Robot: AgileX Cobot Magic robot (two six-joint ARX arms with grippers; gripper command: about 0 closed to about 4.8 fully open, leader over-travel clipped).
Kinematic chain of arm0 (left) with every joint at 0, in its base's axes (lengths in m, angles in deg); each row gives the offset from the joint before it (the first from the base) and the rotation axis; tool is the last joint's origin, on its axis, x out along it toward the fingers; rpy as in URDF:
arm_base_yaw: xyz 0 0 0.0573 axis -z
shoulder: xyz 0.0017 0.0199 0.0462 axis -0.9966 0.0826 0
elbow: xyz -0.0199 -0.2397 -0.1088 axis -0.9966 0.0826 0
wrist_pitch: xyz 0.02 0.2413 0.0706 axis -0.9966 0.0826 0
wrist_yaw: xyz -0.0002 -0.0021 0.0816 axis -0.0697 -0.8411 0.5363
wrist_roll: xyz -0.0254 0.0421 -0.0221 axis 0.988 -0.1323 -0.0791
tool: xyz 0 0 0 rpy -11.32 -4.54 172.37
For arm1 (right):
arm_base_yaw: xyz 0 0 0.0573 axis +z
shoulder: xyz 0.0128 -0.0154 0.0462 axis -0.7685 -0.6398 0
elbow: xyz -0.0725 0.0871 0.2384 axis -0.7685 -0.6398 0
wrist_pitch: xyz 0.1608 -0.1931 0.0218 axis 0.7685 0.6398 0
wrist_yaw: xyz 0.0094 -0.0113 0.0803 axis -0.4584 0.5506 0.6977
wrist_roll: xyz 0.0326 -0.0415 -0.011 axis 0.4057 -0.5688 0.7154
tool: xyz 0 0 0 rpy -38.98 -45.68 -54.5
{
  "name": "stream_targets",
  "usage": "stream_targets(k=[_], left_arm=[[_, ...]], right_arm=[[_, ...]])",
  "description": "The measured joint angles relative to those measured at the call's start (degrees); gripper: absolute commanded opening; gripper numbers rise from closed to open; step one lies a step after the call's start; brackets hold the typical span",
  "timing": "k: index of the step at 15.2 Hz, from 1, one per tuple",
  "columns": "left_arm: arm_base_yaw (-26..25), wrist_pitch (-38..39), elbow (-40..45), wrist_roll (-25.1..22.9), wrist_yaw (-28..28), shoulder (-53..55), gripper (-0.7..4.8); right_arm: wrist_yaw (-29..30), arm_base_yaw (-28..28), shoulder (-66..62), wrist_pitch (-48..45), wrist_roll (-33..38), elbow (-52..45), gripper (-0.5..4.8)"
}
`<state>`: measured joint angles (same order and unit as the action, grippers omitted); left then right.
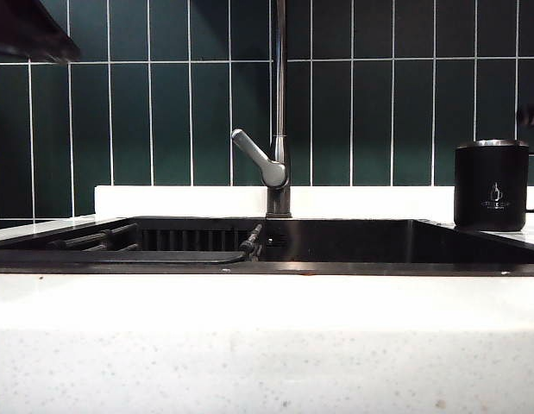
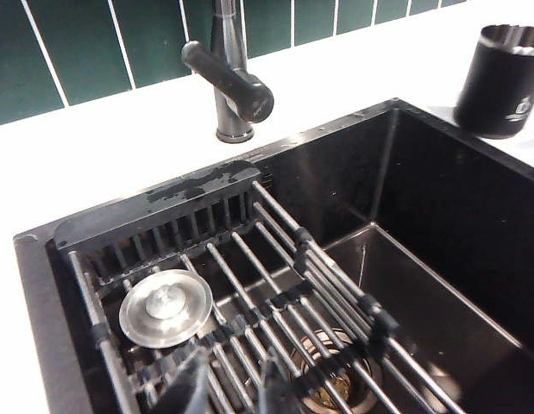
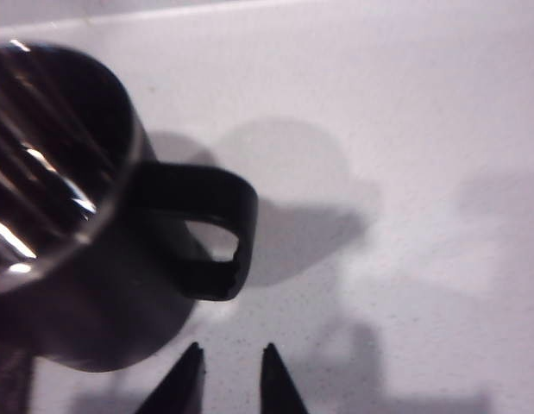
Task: Pick up the mug next to the sink, go to the faucet to get some water, pour the water into the sink, and finally put the mug back to its place.
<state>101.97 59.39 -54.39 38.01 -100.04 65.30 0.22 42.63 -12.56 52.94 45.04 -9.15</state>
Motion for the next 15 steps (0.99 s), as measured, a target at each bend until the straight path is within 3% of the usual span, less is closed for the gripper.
stream_targets(k=[2, 3, 7, 10, 15], left_arm=[[-0.02, 4.35, 0.0, -0.17, 0.02, -4.2, 0.46], [0.0, 6.78, 0.0, -0.22, 0.07, -6.05, -0.08], [0.0, 17.7, 0.0, -1.31, 0.46, -13.31, -0.06], [0.0, 20.87, 0.0, -1.38, 0.42, -15.65, -0.06], [0.0, 20.59, 4.81, -1.29, 2.64, -16.04, -0.06]], right_arm=[[0.15, 0.35, 6.75, 1.46, 1.46, -1.62, 0.84], [1.25, 0.55, 9.4, 1.84, 1.7, -3.08, 0.83], [2.82, 6.58, 28.94, 6.1, 6.49, -14.78, 0.71], [2.84, 10.34, 43.39, 7.52, 9.31, -18.75, 0.71], [3.06, 13.18, 59.89, 13.9, 5.86, -19.12, 0.72]])
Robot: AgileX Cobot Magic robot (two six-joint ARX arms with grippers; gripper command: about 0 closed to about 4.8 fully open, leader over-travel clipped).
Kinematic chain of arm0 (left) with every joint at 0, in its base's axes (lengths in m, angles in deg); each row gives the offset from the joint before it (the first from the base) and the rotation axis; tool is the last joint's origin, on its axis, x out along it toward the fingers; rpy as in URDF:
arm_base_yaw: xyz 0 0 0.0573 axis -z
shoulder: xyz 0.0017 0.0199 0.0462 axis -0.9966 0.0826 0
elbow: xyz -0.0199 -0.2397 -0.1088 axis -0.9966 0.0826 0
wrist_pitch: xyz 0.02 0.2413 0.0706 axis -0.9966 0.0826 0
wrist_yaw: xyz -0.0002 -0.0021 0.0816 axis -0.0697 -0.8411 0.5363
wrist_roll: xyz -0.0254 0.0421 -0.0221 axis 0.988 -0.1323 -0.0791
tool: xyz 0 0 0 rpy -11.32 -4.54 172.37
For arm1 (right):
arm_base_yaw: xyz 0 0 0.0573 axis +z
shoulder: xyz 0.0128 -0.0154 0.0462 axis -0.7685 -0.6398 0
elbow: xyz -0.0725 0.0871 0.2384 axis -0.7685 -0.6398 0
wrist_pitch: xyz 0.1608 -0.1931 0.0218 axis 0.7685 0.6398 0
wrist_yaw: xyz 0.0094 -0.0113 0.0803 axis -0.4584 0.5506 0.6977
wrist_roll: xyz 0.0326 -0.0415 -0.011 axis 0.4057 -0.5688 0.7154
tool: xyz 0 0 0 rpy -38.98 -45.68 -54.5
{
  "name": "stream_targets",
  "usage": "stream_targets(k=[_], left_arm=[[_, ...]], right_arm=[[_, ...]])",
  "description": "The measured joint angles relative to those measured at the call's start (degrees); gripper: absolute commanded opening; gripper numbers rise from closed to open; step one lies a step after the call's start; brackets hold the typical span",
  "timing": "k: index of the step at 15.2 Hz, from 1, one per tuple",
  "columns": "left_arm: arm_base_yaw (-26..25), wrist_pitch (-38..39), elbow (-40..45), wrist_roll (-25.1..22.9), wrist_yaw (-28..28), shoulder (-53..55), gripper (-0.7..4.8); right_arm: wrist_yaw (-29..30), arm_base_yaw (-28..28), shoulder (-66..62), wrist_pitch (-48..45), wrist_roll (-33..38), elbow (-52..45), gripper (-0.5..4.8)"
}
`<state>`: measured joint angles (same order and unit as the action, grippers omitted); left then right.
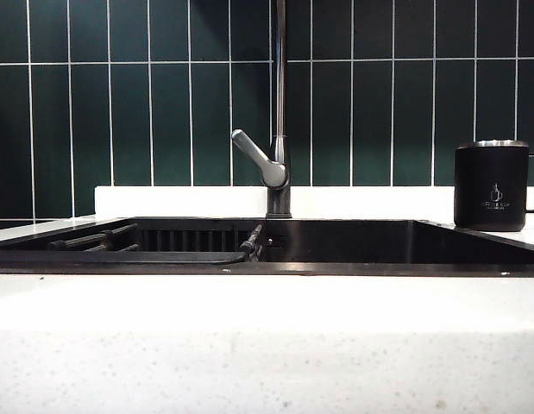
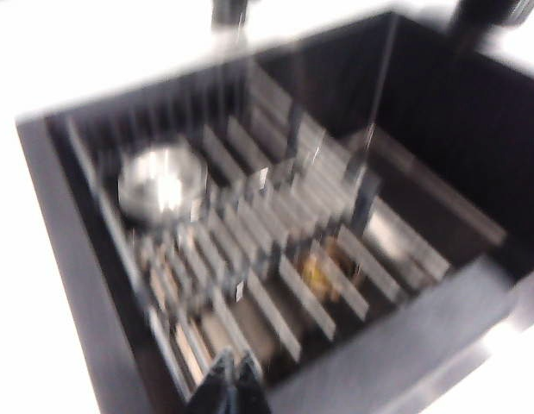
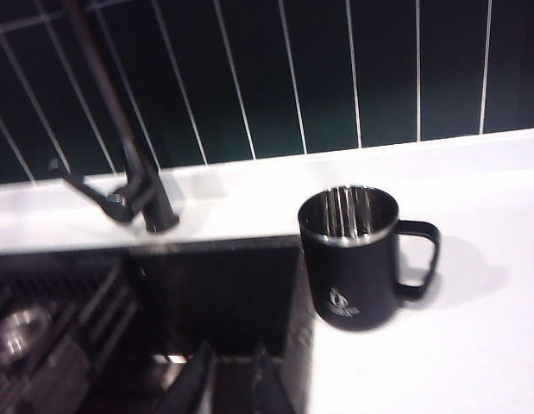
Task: Pick up the mug next to the sink, go to the faucet to get some water, pour the water into the sink, and finally put the mug back to its place.
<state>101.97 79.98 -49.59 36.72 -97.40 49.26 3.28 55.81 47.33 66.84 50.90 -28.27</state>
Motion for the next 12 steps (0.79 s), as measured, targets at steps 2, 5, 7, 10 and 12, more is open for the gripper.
stream_targets(k=[2, 5, 7, 10, 12], left_arm=[[0.02, -1.68, 3.5, -0.02, 0.09, -0.02, -0.06], [0.02, -8.96, 6.16, 2.16, 1.38, -0.04, -0.06], [-0.02, -14.6, 8.59, 5.75, 3.41, -0.07, -0.06], [-0.02, -18.67, 11.67, 9.09, 6.8, 0.0, -0.06], [0.02, -17.42, 11.96, 9.77, 9.66, 0.0, -0.06]], right_arm=[[-0.31, 0.0, 4.76, 7.13, -4.17, -0.04, 0.71], [-3.98, 0.0, 12.24, 10.78, -7.74, -3.85, 0.72], [-5.35, 0.0, 16.26, 12.04, -7.89, -7.15, 0.72], [-5.88, 0.0, 17.14, 11.26, -6.78, -7.69, 0.72], [-5.66, 0.0, 17.14, 11.41, -0.72, -7.72, 0.29]])
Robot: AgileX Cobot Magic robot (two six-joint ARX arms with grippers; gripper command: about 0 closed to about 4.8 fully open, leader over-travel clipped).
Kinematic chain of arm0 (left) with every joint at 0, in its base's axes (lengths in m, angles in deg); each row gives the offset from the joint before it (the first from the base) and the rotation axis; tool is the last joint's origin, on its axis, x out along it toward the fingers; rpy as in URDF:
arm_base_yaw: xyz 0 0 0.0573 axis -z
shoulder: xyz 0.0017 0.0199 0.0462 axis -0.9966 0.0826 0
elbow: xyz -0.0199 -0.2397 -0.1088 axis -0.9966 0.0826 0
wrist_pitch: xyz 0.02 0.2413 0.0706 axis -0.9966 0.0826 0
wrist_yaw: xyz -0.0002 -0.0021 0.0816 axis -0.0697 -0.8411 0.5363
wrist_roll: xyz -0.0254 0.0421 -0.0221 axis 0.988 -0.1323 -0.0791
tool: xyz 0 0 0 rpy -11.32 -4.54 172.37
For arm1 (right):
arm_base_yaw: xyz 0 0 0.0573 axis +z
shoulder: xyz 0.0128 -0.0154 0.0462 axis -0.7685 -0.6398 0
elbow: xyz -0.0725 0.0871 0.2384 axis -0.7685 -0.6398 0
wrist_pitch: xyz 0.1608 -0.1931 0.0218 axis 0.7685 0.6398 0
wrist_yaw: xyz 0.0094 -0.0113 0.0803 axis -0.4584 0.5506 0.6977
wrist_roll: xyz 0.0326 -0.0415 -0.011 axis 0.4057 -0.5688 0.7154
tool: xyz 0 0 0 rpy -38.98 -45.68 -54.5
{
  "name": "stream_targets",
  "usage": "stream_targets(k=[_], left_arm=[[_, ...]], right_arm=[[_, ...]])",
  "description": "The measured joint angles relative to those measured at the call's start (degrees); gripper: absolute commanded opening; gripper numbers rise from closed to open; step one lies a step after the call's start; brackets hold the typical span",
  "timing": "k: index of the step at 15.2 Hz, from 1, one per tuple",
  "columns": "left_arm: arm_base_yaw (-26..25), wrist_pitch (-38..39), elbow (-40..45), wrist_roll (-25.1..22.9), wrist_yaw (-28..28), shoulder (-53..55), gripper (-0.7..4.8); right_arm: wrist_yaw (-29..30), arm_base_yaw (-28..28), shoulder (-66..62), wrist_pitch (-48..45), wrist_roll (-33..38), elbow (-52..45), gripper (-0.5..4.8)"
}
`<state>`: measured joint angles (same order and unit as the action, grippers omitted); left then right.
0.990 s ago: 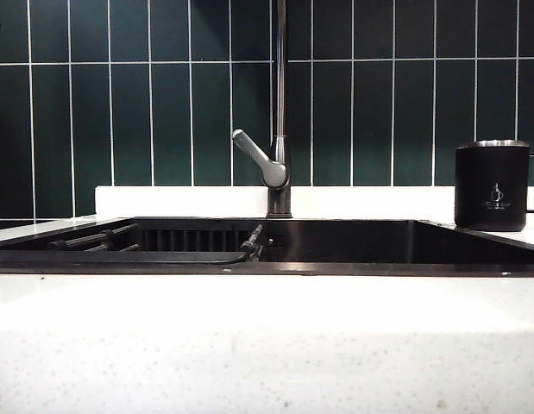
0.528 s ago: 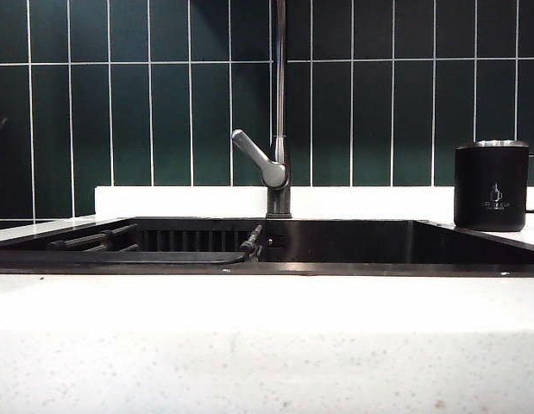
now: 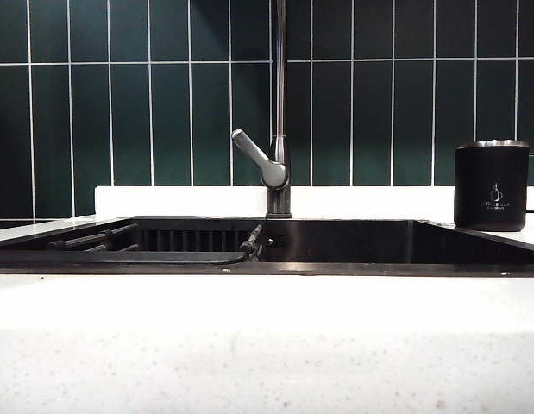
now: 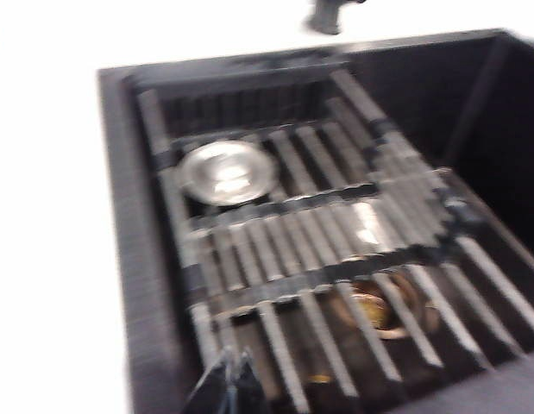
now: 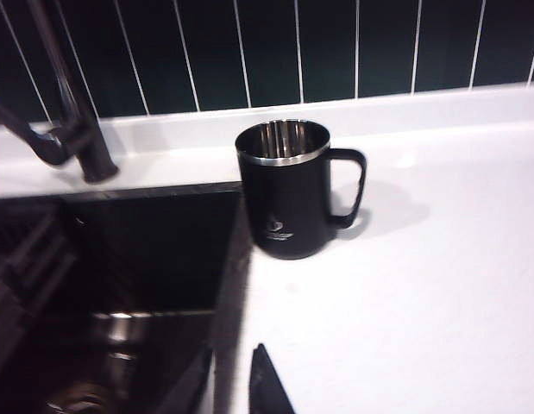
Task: Pick up the mug next to the sink, go to the faucet to get some water, pour the water into the sink, and finally put the mug back to its place.
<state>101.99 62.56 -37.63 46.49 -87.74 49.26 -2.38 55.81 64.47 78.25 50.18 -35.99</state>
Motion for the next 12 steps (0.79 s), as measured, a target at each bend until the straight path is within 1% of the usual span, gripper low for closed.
stream_targets(k=[1, 2, 3, 4, 5, 6, 9, 12], left_arm=[[-0.04, -0.81, 0.0, 0.37, 1.38, 0.0, -0.06], [-0.04, -2.58, 0.11, 0.02, 1.79, 0.0, -0.06], [-0.02, -6.12, 0.87, -0.68, 1.84, -0.04, -0.06], [-0.02, -12.5, 3.02, -0.72, 1.84, -0.04, -0.06], [-0.02, -16.22, 4.68, -0.39, 1.88, 0.0, -0.06], [-0.02, -17.2, 5.33, -0.26, 2.05, -0.02, -0.06], [-0.02, -17.11, 8.35, 0.0, 2.89, -0.02, -0.06], [-0.02, -16.94, 10.97, 0.09, 3.23, -0.07, -0.06]], right_arm=[[0.0, 0.0, 0.0, 1.05, 1.97, -0.17, 0.06], [0.0, 0.0, 0.0, 0.81, 1.92, -1.18, 0.07], [0.0, 0.0, 0.0, 0.39, 1.86, -2.67, 0.06], [-0.46, 0.0, 0.0, -1.09, 1.88, -5.38, -0.05], [-0.81, 0.0, 0.0, -3.67, 1.81, -7.82, -0.05], [-1.09, 0.0, 0.0, -4.63, 1.44, -9.18, -0.05], [-4.85, -0.02, 0.02, -4.63, 0.37, -13.31, -0.05], [-4.92, 0.0, 0.02, -5.53, -1.03, -13.35, -0.05]])
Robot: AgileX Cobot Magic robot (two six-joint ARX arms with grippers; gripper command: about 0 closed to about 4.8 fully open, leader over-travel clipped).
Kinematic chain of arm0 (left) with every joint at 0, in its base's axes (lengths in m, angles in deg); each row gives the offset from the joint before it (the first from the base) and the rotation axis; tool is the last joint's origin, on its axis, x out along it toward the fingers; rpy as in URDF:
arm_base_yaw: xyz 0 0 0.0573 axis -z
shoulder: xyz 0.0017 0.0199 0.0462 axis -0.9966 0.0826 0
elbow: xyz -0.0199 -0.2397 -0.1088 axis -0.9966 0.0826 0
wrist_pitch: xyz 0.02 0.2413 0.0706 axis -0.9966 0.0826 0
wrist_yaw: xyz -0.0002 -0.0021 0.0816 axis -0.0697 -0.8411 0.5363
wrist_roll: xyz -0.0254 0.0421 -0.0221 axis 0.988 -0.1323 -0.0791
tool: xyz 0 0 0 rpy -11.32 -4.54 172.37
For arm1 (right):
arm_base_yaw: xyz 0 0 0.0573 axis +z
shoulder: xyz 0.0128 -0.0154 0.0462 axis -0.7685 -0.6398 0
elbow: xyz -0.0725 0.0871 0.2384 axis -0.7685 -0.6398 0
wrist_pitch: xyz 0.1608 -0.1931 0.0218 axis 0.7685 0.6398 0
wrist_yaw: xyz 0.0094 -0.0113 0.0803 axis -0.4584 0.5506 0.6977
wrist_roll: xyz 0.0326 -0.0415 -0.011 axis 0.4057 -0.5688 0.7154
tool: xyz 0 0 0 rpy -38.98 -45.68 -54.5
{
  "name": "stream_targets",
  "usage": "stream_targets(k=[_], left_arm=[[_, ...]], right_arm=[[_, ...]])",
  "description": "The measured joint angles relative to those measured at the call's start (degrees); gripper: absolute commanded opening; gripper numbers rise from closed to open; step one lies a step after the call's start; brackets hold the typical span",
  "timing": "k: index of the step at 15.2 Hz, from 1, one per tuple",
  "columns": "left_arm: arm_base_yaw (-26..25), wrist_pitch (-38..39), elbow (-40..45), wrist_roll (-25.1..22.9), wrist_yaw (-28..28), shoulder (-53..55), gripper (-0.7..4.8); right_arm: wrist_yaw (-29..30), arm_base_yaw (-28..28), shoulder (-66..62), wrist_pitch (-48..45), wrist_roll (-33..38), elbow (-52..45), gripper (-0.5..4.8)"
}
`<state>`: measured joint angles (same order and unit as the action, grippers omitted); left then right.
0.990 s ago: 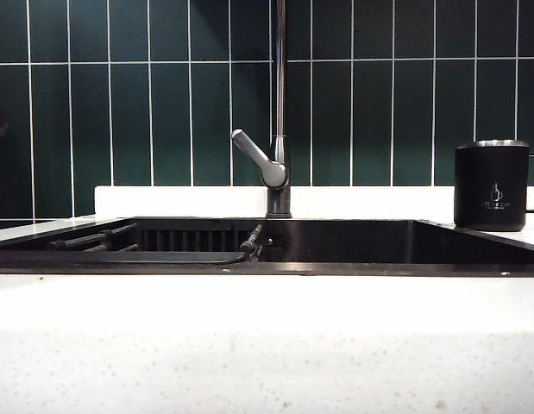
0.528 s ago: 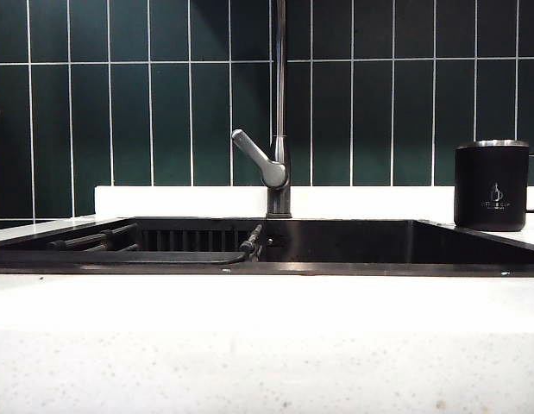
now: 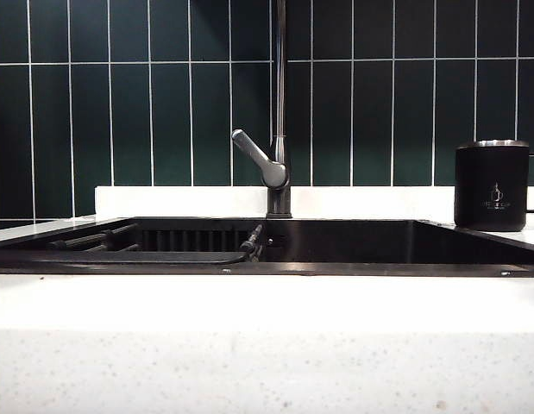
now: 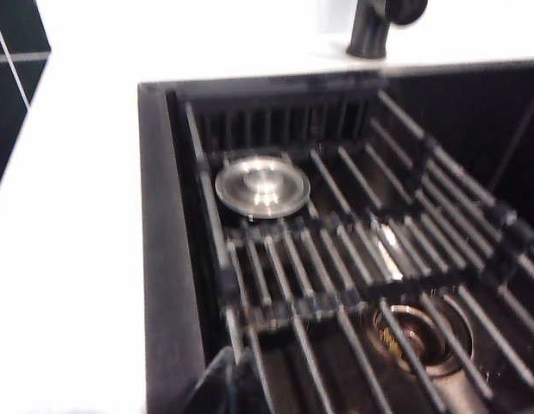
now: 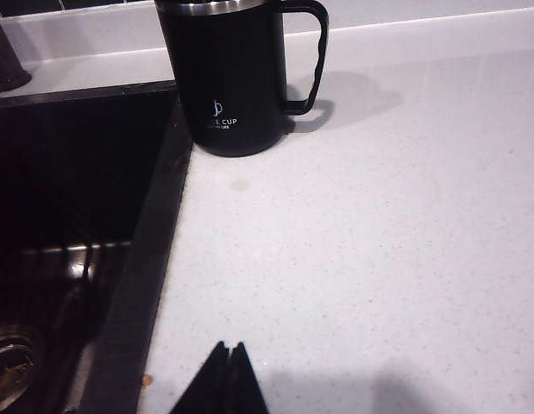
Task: Pick up the mug next to the sink, go to the faucet to get some water, pour the water into the sink, and finally put the mug back to its place.
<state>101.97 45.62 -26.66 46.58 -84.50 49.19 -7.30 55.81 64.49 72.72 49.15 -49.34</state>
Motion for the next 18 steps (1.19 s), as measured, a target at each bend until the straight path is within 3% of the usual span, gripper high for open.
stream_targets(k=[4, 7, 12, 18], left_arm=[[0.0, -2.71, 3.06, -4.13, 0.11, 0.04, -0.06], [0.0, -3.06, 4.55, -4.55, 0.28, 0.02, -0.06], [0.0, -2.51, 4.52, -4.55, 5.42, 0.04, -0.06], [0.0, -2.51, 4.52, -4.55, 5.73, 0.02, -0.06]], right_arm=[[-0.02, 0.0, 0.0, -3.37, -4.79, -2.08, -0.05], [0.0, 0.0, -0.13, -3.69, -5.64, -4.5, -0.04], [0.0, 0.0, 0.02, -3.48, -5.66, -4.5, -0.04], [-0.02, 0.0, 0.02, -3.48, -5.66, -4.5, -0.04]])
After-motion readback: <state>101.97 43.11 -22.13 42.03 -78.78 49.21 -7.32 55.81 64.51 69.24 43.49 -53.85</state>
